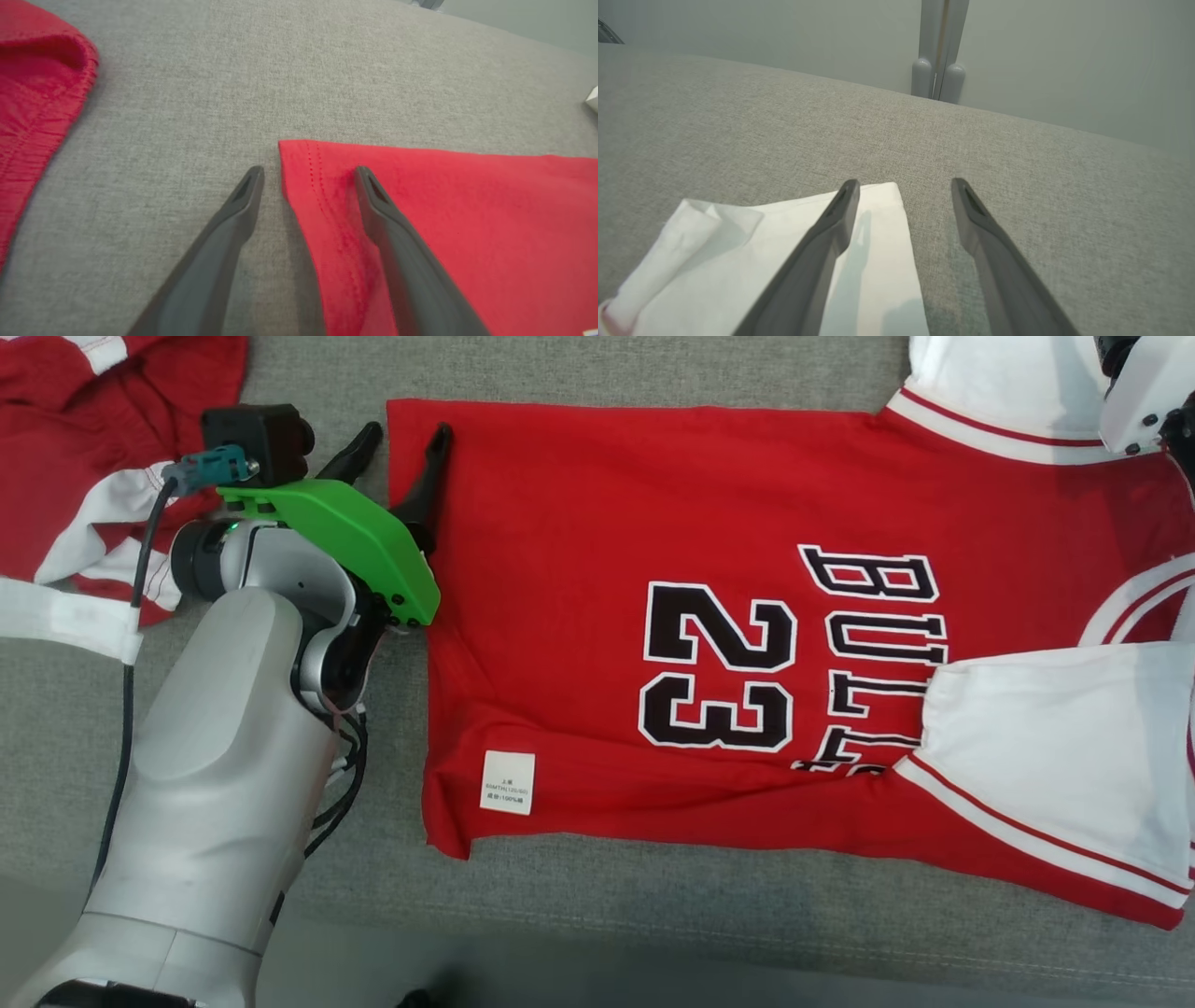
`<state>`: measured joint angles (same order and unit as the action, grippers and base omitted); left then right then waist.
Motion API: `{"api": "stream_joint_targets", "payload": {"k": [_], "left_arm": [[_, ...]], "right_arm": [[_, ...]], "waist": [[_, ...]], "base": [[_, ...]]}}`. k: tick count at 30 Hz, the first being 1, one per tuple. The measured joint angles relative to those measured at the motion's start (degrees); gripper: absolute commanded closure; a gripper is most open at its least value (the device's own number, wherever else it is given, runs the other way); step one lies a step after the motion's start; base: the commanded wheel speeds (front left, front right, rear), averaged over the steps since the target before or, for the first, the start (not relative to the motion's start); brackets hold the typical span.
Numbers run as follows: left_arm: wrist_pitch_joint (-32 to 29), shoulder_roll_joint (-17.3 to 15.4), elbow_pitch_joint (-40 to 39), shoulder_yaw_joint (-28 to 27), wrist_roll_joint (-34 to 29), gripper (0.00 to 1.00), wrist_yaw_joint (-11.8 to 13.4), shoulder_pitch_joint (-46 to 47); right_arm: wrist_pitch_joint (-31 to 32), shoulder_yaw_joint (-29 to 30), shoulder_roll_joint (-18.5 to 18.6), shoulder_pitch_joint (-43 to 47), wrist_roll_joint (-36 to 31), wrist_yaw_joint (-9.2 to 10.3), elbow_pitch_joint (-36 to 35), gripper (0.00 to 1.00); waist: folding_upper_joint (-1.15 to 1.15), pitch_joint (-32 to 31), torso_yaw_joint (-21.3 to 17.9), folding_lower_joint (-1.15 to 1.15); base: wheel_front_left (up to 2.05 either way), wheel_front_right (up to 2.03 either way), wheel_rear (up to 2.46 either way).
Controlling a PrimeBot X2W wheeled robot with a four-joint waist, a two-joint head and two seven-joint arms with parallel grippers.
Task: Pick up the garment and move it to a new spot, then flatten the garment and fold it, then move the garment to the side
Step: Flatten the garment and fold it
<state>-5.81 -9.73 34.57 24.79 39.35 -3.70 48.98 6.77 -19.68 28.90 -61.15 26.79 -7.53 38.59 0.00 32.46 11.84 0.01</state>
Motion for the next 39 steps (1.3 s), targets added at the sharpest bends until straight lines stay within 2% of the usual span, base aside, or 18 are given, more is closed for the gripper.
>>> {"api": "stream_joint_targets", "payload": {"k": [8,9,10,11,12,13,14,20,27,34,39], "left_arm": [[-0.1,2.0,7.0,0.4,2.6,0.0,-2.5,4.8],[0.0,2.1,7.7,0.6,2.8,0.0,-2.9,5.2],[0.1,2.3,8.3,0.7,3.2,0.0,-3.0,5.7],[0.1,2.5,8.7,0.8,3.7,0.05,-3.2,6.0],[-0.1,2.5,9.2,1.1,3.9,0.47,-3.4,6.4],[-0.2,2.5,9.7,1.3,4.0,0.64,-3.4,6.8],[-0.1,2.5,10.0,1.4,4.2,1.0,-3.4,7.1],[2.4,1.6,11.8,2.4,4.5,1.0,-3.6,7.5],[6.3,-0.4,9.9,3.9,4.1,1.0,-3.7,6.3],[8.4,-3.8,1.9,4.3,3.9,1.0,-3.7,0.1],[7.8,-7.1,-7.8,3.6,5.0,1.0,-2.2,-7.5]], "right_arm": [[0.0,-5.3,0.2,-4.1,2.2,0.0,5.4,0.0],[0.0,-5.9,0.2,-4.6,2.9,0.0,5.8,0.52],[0.0,-6.4,0.2,-5.1,3.4,0.0,6.1,0.66],[-0.3,-7.0,0.3,-5.5,3.7,0.0,6.4,1.0],[-0.3,-7.3,0.3,-5.9,4.4,0.0,6.8,1.0],[-0.3,-7.9,0.2,-6.2,5.1,0.0,7.0,1.0],[-0.4,-8.3,0.2,-6.4,5.4,-0.02,7.1,1.0],[-3.6,-9.8,0.5,-6.4,9.9,-0.01,6.9,1.0],[-7.0,-13.1,3.3,-3.7,15.8,0.0,0.7,1.0],[-10.3,-14.0,9.5,5.2,23.2,0.0,-10.3,1.0],[-12.0,-12.4,12.7,15.2,29.1,0.0,-19.7,1.0]], "waist": [[0.0,2.7,2.1,-0.01],[0.0,2.9,2.2,-0.01],[0.0,3.1,2.3,-0.01],[0.0,3.2,2.3,-0.01],[0.0,3.3,2.3,-0.01],[0.0,3.3,2.2,-0.01],[0.0,3.3,2.1,-0.01],[0.0,2.7,1.3,-0.01],[0.0,0.5,0.2,-0.01],[0.0,-2.4,-0.7,-0.01],[0.0,-4.2,-1.8,-0.01]], "base": [[0.0,0.0,0.0],[0.0,0.0,0.0],[0.0,0.0,0.0],[0.0,0.0,0.0],[0.0,0.0,0.0],[0.0,0.0,0.0],[0.0,0.0,0.0],[0.0,0.0,0.0],[0.0,0.0,0.0],[0.0,0.0,0.0],[0.0,0.0,0.0]]}}
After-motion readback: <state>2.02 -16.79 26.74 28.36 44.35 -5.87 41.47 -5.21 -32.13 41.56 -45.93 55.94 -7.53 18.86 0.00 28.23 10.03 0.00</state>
